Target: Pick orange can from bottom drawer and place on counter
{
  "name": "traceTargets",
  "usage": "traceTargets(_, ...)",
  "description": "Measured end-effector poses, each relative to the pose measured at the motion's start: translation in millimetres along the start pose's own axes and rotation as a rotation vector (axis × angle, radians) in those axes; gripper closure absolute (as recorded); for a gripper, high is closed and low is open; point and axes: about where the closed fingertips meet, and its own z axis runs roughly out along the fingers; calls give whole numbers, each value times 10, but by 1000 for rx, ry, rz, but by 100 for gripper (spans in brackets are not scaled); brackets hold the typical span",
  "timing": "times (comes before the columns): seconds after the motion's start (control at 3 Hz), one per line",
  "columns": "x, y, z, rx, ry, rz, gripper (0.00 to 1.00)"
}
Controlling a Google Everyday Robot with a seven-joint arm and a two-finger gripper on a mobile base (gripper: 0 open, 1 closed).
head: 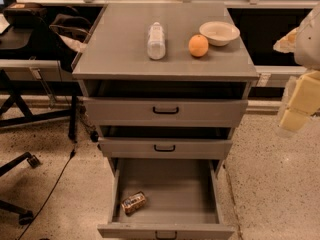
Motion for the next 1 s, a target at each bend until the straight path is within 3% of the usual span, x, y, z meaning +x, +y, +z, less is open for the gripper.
traceTargets(0.33, 0, 0, 0, 0, 0, 0, 0)
traceTargets(0.67, -38, 18, -3, 3, -43, -75, 0)
traceTargets(1.0, -138, 101, 30, -65, -172, -213, 0)
